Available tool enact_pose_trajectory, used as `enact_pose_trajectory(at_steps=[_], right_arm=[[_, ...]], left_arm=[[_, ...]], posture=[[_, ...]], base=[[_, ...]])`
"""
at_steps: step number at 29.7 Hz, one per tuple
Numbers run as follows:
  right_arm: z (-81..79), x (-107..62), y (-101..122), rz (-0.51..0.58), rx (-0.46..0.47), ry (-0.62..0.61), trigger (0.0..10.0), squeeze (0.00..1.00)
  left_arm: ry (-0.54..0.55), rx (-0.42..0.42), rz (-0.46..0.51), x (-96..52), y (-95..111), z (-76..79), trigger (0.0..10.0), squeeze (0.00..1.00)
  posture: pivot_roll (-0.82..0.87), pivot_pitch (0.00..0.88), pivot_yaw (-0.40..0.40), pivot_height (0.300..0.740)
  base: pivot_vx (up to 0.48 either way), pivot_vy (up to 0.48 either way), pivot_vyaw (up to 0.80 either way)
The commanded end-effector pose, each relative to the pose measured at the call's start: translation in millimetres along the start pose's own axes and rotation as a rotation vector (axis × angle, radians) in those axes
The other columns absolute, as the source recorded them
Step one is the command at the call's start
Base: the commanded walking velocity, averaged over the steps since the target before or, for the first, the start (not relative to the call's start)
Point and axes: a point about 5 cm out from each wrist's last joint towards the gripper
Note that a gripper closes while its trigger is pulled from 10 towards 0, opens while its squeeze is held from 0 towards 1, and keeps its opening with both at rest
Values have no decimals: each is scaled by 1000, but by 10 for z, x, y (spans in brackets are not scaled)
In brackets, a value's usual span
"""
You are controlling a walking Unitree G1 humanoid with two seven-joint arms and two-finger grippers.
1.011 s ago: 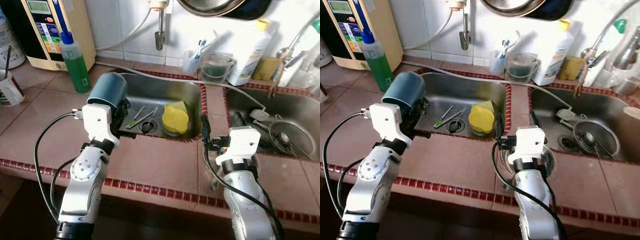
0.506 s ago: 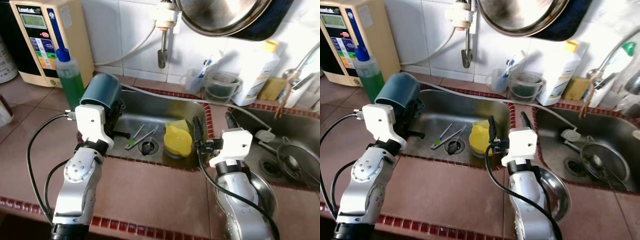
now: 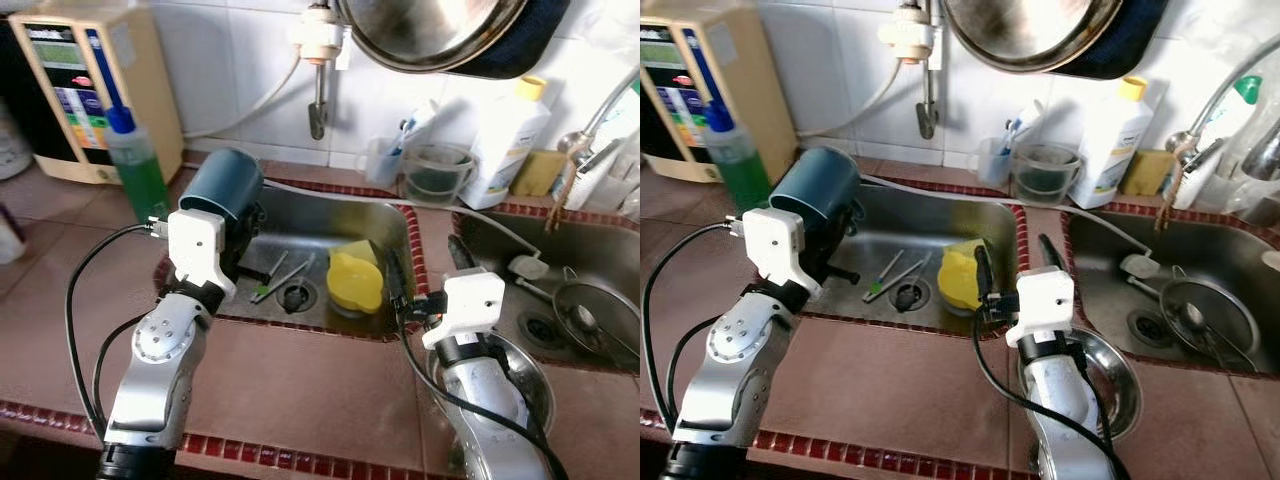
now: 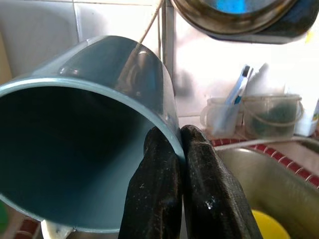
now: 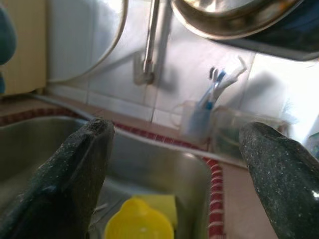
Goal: Kitchen organization
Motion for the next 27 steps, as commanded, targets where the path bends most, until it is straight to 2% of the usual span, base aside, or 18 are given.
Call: enact_pose_trajectory(at_steps=[1,8,11,27], right_arm=[[13,-16,32,0,7,3,10000,0],[-60,-98,89,-20,27,71,10000,0],[-79,-182,134,-45,40,102,10000,0],[-166,-418,305,-114,113,253,10000,0]], left_arm=[[-20,15,15,49,43,-2,10000,0],[-99,41,-12,56,-17,42,10000,0],[-150,60,-36,56,-91,64,10000,0],[-246,100,-66,177,-252,89,10000,0]], posture=[[-173,75,-25,740],[-186,84,-20,740],[-202,95,-18,740],[-235,140,-19,740]], base=[[0,0,0],[0,0,0],[0,0,0],[0,0,0]])
Point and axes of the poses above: a point about 5 cm out from each wrist's last joint towards the gripper, its own x axis pointing out of the wrist towards the gripper, its own y axis along the axis of the wrist's last joint, z = x × y, and after that the axes turned 3 degrees about -x, right-handed
